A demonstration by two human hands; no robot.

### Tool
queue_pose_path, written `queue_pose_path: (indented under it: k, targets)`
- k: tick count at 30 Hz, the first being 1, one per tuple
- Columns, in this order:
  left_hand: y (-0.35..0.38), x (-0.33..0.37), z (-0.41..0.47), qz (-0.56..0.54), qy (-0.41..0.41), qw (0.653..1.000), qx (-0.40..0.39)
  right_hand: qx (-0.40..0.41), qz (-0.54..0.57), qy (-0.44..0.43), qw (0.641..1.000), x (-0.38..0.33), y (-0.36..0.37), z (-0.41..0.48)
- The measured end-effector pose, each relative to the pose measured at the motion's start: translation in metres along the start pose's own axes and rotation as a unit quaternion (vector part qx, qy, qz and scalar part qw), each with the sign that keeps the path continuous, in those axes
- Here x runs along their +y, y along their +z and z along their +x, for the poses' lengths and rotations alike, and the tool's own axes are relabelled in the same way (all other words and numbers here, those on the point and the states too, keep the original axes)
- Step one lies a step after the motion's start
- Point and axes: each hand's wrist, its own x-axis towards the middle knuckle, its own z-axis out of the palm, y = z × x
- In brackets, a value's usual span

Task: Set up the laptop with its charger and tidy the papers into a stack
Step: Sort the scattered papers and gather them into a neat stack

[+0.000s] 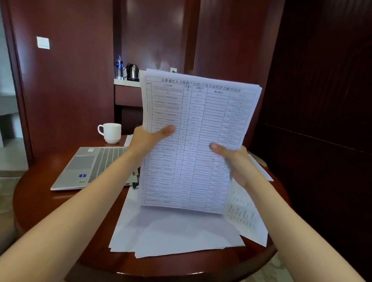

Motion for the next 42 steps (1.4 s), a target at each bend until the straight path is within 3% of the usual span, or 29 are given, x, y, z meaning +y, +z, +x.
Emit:
queue_pose_path:
  k: [5, 11, 15, 18, 20, 24, 30, 35, 42]
  targets:
    - [-0.015, 0.023, 0.015, 0.087, 0.001, 0.995, -0.052, -0.056, 0.026, 0.016, 0.998, -0.012, 0.008, -0.006]
    - [-0.039, 0.029, 0.02, 0.255, -0.093, 0.948, -0.165, 0.013, 0.094, 0.045, 0.994, -0.015, 0.002, 0.001]
    - [-0.053, 0.0, 0.016, 0.329, -0.114, 0.917, -0.196, -0.022, -0.006, 0.118, 0.993, 0.001, -0.011, -0.005]
    - [-0.059, -0.022, 0.017, 0.408, -0.142, 0.868, -0.247, -0.03, -0.092, 0.15, 0.984, 0.008, -0.017, -0.008]
    - [-0.054, -0.031, 0.015, 0.448, -0.155, 0.837, -0.272, -0.053, -0.14, 0.197, 0.969, 0.01, -0.019, -0.008]
    - [-0.032, -0.045, 0.017, 0.466, -0.155, 0.814, -0.31, -0.109, -0.228, 0.266, 0.93, 0.025, -0.014, -0.011]
    - [0.0, -0.051, 0.012, 0.41, -0.077, 0.839, -0.349, -0.046, -0.194, 0.193, 0.961, 0.05, -0.003, -0.019]
    - [0.029, -0.058, 0.014, 0.372, -0.02, 0.894, -0.247, -0.051, -0.153, 0.189, 0.969, 0.057, 0.011, -0.021]
    - [0.055, -0.069, 0.0, 0.387, -0.003, 0.914, -0.121, -0.064, -0.206, 0.175, 0.961, 0.063, 0.026, -0.024]
